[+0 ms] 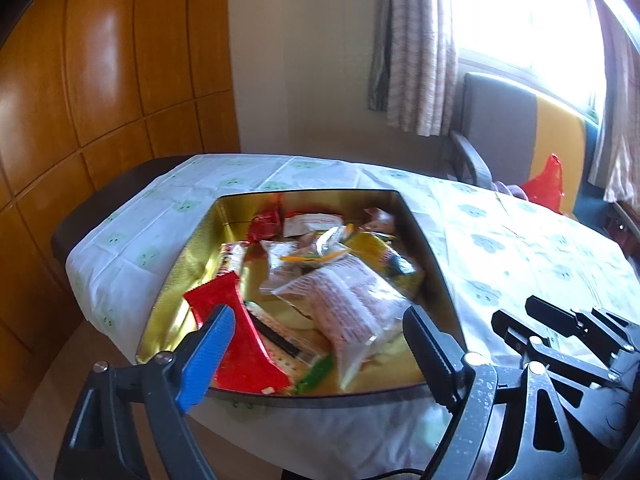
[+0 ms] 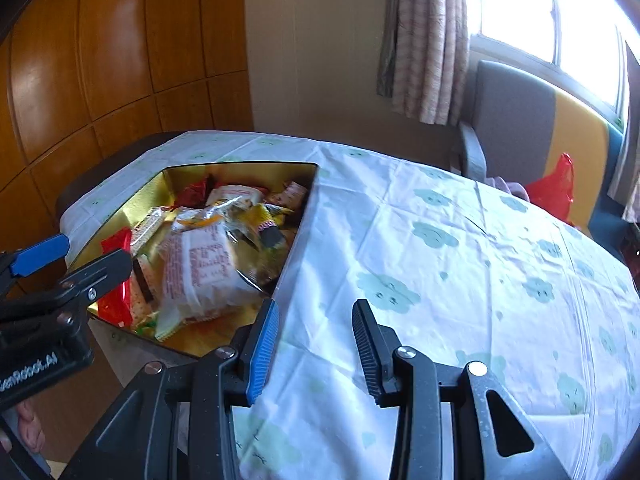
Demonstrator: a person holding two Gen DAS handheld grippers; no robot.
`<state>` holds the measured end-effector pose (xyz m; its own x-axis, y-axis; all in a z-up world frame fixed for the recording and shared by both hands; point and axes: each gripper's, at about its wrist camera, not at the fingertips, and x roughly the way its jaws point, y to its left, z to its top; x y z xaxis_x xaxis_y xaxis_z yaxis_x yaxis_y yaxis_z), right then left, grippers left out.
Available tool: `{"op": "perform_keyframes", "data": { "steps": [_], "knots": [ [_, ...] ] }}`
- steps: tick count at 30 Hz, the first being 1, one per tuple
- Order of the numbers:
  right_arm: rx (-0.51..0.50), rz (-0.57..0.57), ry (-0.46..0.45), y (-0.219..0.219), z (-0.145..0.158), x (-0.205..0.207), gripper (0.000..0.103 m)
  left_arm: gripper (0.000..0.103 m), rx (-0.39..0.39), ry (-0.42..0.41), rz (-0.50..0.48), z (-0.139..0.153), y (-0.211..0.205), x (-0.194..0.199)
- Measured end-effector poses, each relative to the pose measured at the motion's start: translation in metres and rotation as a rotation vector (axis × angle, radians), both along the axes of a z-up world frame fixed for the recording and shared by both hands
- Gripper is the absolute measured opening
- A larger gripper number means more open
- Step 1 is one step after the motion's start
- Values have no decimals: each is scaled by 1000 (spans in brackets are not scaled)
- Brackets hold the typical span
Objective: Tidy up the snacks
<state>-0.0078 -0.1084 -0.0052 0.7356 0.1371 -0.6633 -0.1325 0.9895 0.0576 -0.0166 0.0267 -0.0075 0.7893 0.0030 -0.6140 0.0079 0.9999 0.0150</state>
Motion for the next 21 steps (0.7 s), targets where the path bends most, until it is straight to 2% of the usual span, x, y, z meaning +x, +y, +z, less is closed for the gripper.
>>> {"op": "perform_keyframes", "data": {
  "steps": [7,21],
  "knots": [
    [8,-10,-16,-6,2,-8,39,93,29,-18,-2,3,-8,-6],
    [-9,11,-18,2,3,-10,39,97,25,-16,16,3,0,-6]
  ]
}}
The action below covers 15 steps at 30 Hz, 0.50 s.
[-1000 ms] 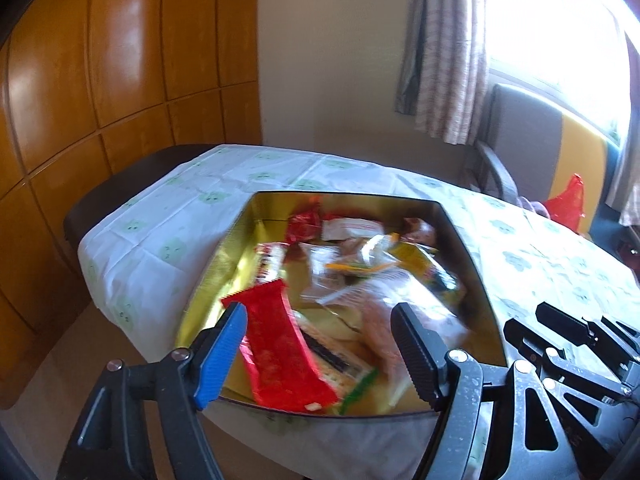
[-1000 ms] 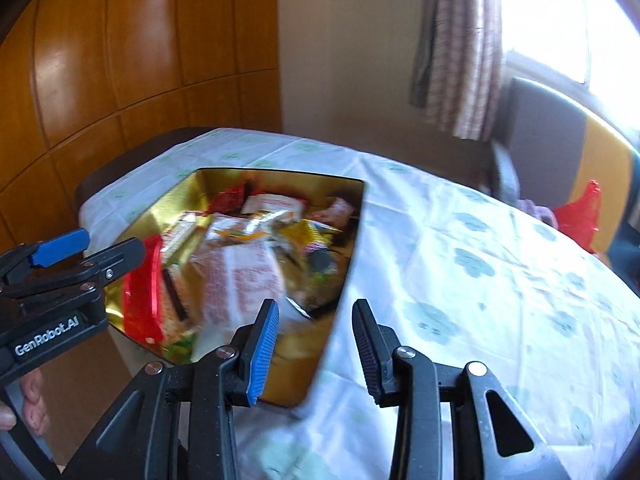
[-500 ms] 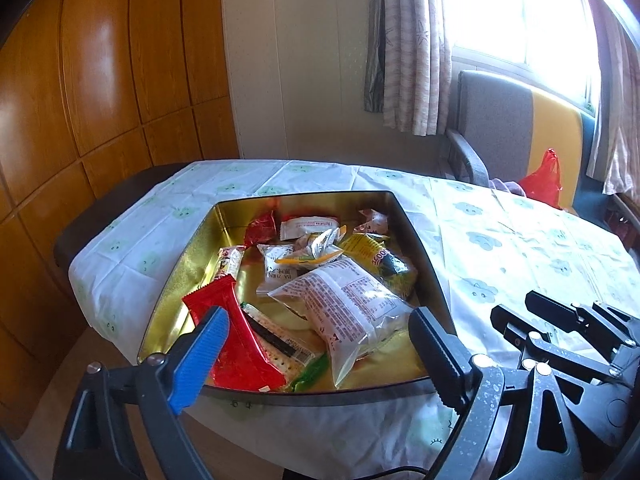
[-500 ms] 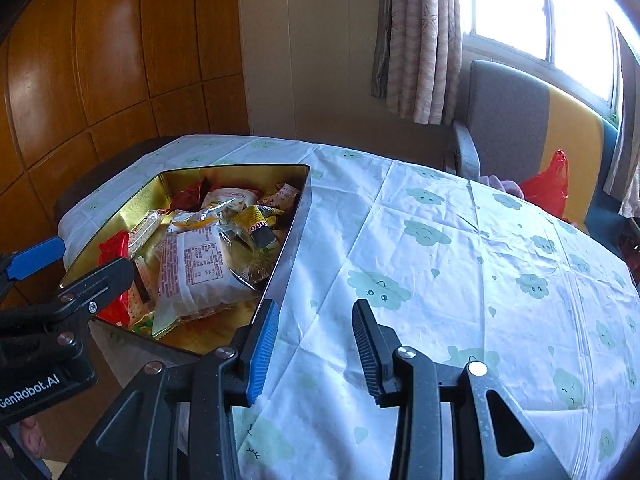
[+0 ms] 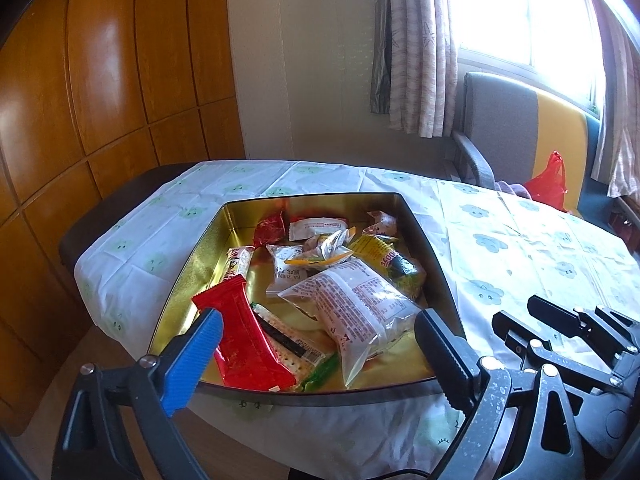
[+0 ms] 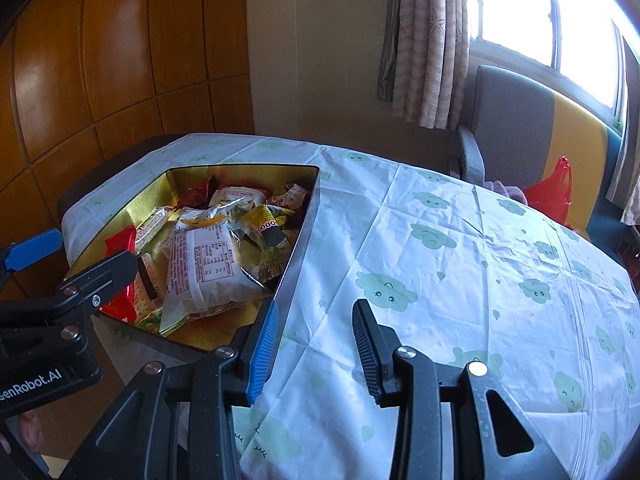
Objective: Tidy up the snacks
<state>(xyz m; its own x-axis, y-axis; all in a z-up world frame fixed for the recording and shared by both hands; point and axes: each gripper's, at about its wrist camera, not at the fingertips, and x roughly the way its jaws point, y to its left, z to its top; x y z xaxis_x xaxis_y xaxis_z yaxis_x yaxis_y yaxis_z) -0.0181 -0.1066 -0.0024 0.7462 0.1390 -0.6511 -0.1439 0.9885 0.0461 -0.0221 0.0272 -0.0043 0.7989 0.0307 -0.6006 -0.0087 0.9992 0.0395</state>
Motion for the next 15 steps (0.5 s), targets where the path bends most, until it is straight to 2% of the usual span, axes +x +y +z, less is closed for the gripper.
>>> {"op": "perform_keyframes", "data": {
  "steps": [15],
  "knots": [
    [-2,8,4,3,-2,1,39,98,-3,1,7,0,3,1]
  ]
}}
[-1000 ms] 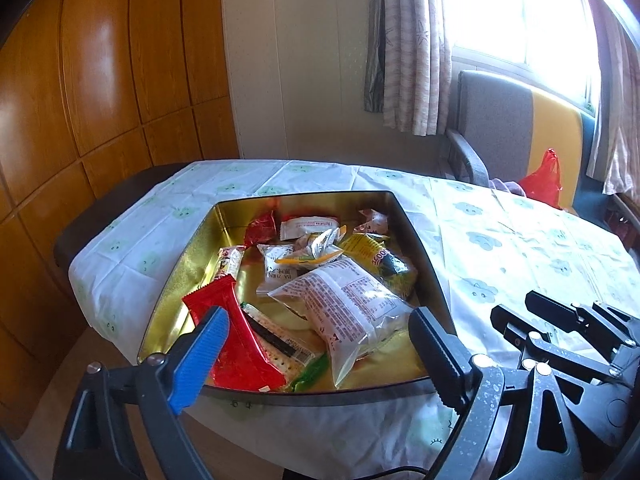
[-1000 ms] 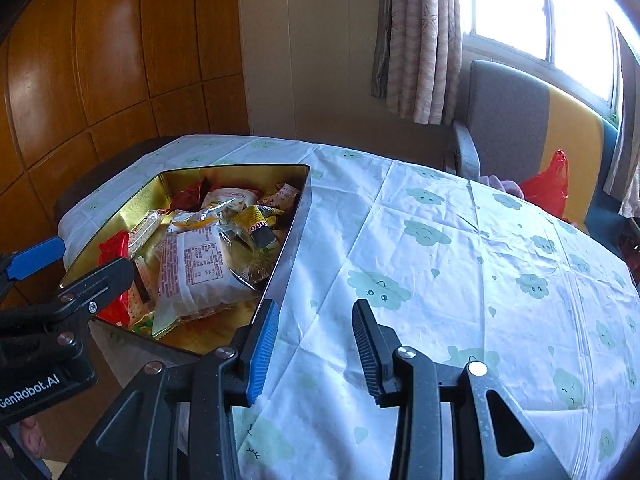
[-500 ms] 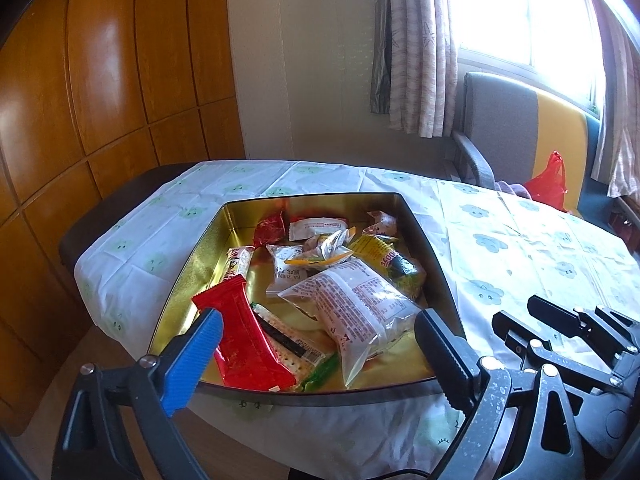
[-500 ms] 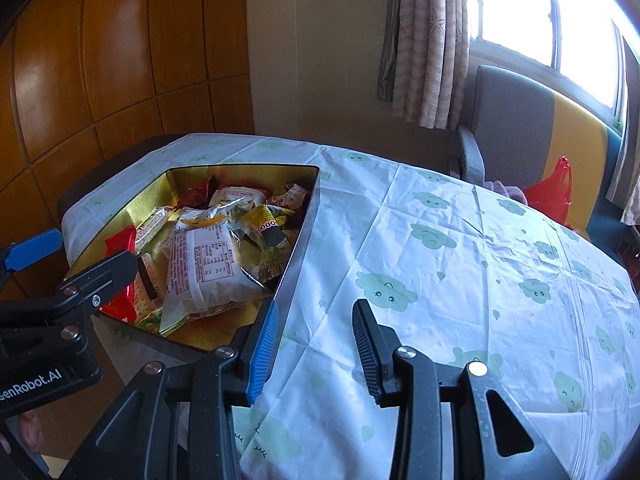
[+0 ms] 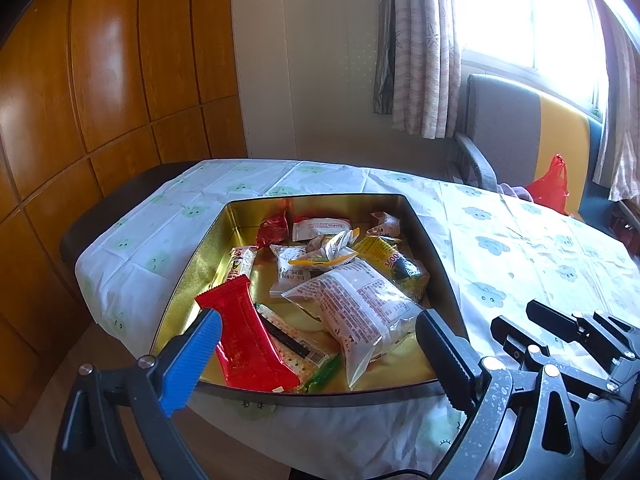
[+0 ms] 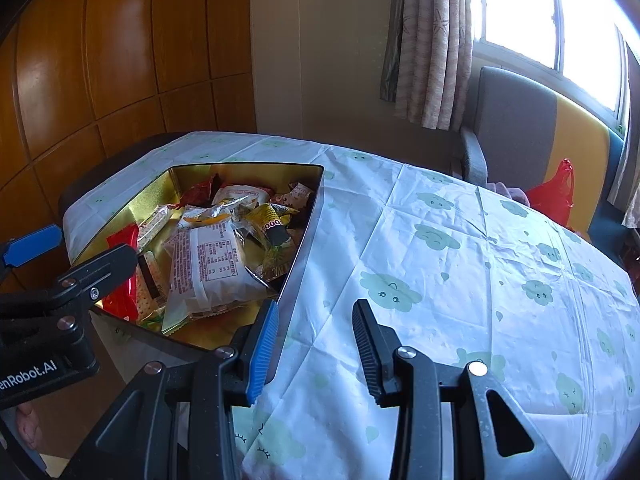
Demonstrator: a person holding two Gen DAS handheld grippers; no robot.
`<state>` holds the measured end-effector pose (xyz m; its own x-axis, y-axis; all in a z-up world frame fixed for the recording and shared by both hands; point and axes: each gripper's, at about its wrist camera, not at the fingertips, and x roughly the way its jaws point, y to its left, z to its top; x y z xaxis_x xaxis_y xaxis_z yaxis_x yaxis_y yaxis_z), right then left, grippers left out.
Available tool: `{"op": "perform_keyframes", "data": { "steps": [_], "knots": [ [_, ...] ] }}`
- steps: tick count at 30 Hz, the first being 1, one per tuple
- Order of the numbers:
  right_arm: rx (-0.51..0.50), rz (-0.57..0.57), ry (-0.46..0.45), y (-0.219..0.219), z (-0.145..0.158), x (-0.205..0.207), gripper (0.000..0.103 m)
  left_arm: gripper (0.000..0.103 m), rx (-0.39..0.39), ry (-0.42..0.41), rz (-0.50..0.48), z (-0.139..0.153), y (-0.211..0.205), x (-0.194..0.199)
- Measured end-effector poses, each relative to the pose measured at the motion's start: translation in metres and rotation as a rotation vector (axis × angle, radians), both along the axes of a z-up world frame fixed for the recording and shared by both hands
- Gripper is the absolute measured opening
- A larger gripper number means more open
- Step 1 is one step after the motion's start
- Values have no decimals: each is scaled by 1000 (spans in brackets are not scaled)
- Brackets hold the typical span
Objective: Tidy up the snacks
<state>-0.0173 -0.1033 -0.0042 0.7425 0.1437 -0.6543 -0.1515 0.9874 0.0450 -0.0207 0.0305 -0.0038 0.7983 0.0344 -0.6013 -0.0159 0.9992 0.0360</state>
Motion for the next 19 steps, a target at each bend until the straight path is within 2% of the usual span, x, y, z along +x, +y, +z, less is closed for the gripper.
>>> {"op": "perform_keyframes", "data": {
  "steps": [19],
  "knots": [
    [18,-8,-7,-9,1,1,40,97,-14,-6,-2,3,2,3]
  ]
}}
